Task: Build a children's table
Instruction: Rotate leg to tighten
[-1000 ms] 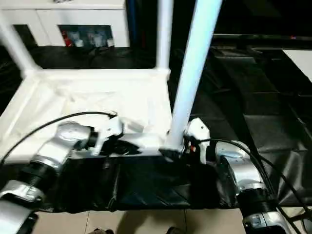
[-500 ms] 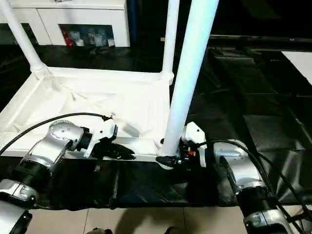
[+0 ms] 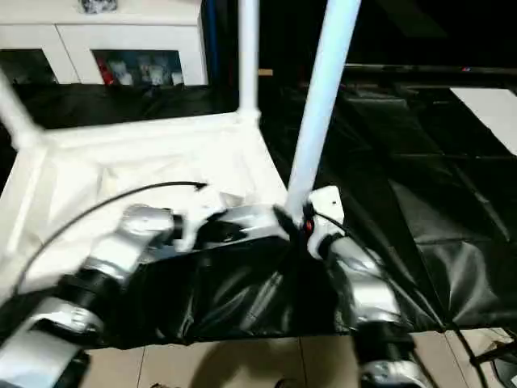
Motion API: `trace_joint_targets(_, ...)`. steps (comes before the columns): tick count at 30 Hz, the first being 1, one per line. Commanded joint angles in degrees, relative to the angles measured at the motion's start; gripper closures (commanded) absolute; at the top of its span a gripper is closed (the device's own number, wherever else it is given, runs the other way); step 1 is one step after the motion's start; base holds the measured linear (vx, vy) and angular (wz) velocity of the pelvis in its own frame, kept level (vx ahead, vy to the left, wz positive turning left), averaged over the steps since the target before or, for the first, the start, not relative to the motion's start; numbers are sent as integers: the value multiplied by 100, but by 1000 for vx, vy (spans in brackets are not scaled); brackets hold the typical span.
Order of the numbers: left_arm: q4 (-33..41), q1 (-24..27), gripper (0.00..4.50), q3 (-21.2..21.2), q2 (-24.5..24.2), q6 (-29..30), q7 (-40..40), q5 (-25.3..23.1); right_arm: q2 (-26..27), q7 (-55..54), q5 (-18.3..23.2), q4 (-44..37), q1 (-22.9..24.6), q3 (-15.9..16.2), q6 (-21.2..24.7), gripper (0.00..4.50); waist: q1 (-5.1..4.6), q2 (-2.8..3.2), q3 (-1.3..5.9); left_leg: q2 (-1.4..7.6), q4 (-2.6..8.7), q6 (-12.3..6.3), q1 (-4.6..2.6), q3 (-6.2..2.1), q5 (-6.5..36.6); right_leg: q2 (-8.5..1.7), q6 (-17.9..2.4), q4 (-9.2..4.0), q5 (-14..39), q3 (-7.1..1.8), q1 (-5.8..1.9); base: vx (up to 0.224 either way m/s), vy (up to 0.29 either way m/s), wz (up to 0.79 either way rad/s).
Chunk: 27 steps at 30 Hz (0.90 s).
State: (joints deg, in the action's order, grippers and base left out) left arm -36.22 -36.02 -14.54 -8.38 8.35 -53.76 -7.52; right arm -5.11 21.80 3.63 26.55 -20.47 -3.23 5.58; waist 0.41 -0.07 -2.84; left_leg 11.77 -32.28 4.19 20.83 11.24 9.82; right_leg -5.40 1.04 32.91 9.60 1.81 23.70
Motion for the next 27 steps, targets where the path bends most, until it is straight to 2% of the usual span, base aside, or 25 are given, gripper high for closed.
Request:
trace_joint_targets(1, -78, 142, 450, -409, 677, 2, 233, 114, 549, 148, -97, 250, -51, 712, 13, 145, -15, -87, 190, 62, 427, -93, -49, -73, 2321, -162, -594, -581, 3185, -106, -88, 0, 0, 0)
trace_joint_targets(3, -25, 178, 450, -420, 661, -26, 200, 114, 485, 257, -47, 220, -67, 688, -58, 108, -22, -79, 189, 66, 440, -129, -28, -80, 2353, -153, -583, -575, 3097, -103, -101, 0, 0, 0)
trace_joint_targets(5, 12, 197, 450, -429, 628, -55, 147, 122, 417, 345, -61, 190, -64, 702, -113, 101, -22, -74, 192, 70, 446, -151, -21, -82, 2369, -154, -587, -569, 3021, -102, -104, 0, 0, 0)
trace_joint_targets(6, 54, 217, 450, -418, 583, -66, 86, 128, 343, 431, -97, 160, -53, 715, -171, 75, -22, -81, 200, 78, 451, -164, -12, -84, 2315, -156, -623, -556, 2901, -103, -118, 0, 0, 0)
trace_joint_targets(9, 99, 235, 450, -377, 492, -116, -35, 157, 158, 607, -200, 101, -26, 781, -312, 53, -21, -77, 208, 86, 450, -197, 5, -71, 2212, -154, -737, -531, 2599, -109, -137, 0, 0, 0)
trace_joint_targets(11, 120, 242, 450, -358, 446, -143, -118, 185, 60, 682, -235, 74, -13, 800, -371, 53, -18, -77, 206, 88, 446, -220, 0, -56, 2171, -152, -806, -526, 2464, -120, -130, 0, 0, 0)
trace_joint_targets(12, 150, 261, 450, -339, 284, -248, -395, 257, -219, 1172, -118, -29, 40, 803, -430, 53, -2, -96, 219, 84, 433, -271, 1, -53, 2113, -152, -835, -512, 2376, -115, -158, 0, 0, 0)
trace_joint_targets(14, 178, 283, 450, -316, 111, -388, -701, 318, -525, 1729, 24, -125, 99, 814, -501, 53, 14, -96, 225, 90, 408, -387, 20, -24, 1942, -159, -942, -486, 2079, -133, -171, 0, 0, 0)
trace_joint_targets(16, 198, 295, 450, -314, 26, -482, -881, 354, -686, 2035, 76, -169, 131, 845, -565, 53, 43, -96, 246, 100, 380, -490, 8, -1, 1731, -155, -1073, -454, 1697, -134, -191, 0, 0, 0)
trace_joint_targets(18, 264, 311, 450, -354, -171, -609, -1227, 385, -963, 2603, 162, -260, 202, 917, -654, 53, 70, -108, 251, 94, 355, -583, 33, 8, 1456, -164, -1204, -406, 1385, -121, -225, 0, 0, 0)
trace_joint_targets(20, 281, 310, 450, -369, -250, -643, -1352, 392, -1055, 2838, 224, -299, 227, 937, -644, 53, 90, -102, 249, 99, 350, -636, 29, 12, 1373, -161, -1254, -386, 1264, -122, -228, 0, 0, 0)
trace_joint_targets(22, 308, 295, 450, -360, -463, -692, -1717, 447, -1336, 3574, 446, -395, 278, 967, -538, 53, 118, -100, 250, 117, 339, -718, 22, 12, 1237, -160, -1370, -340, 1033, -114, -249, 0, 0, 0)
trace_joint_targets(23, 326, 293, 450, -347, -540, -673, -1888, 499, -1454, 3861, 531, -415, 286, 987, -485, 77, 120, -101, 241, 122, 345, -728, 21, 14, 1232, -154, -1389, -344, 1009, -113, -247, 0, 0, 0)
trace_joint_targets(26, 327, 303, 450, -352, -718, -675, -2316, 633, -1716, 4429, 681, -352, 244, 1059, -429, 87, 140, -97, 226, 136, 351, -703, 10, 19, 1259, -148, -1491, -331, 1024, -98, -249, 0, 0, 0)
trace_joint_targets(27, 327, 303, 450, -352, -718, -675, -2316, 633, -1716, 4429, 681, -352, 244, 1059, -429, 109, 149, -97, 226, 141, 351, -679, 10, 25, 1279, -144, -1504, -324, 1046, -95, -253, 0, 0, 0)
